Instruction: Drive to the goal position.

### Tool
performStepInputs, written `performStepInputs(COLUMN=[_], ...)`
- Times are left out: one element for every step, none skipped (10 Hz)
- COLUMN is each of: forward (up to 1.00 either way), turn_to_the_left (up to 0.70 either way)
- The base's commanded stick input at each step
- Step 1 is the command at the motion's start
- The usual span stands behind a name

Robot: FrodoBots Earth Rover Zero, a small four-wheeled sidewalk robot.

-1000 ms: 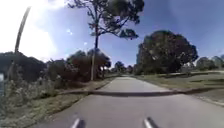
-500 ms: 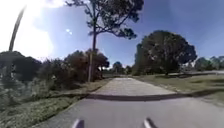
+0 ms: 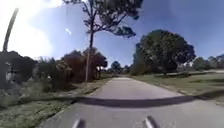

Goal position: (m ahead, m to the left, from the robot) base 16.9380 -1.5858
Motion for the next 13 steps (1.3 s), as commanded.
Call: performStepInputs(forward=[0.70, 0.70, 0.70, 0.70, 0.70, 0.70, 0.70, 0.70, 0.70, 0.70, 0.70, 0.70, 0.70], turn_to_the_left=[0.00, 0.00, 0.00, 0.00, 0.00, 0.00, 0.00, 0.00, 0.00, 0.00, 0.00, 0.00, 0.00])
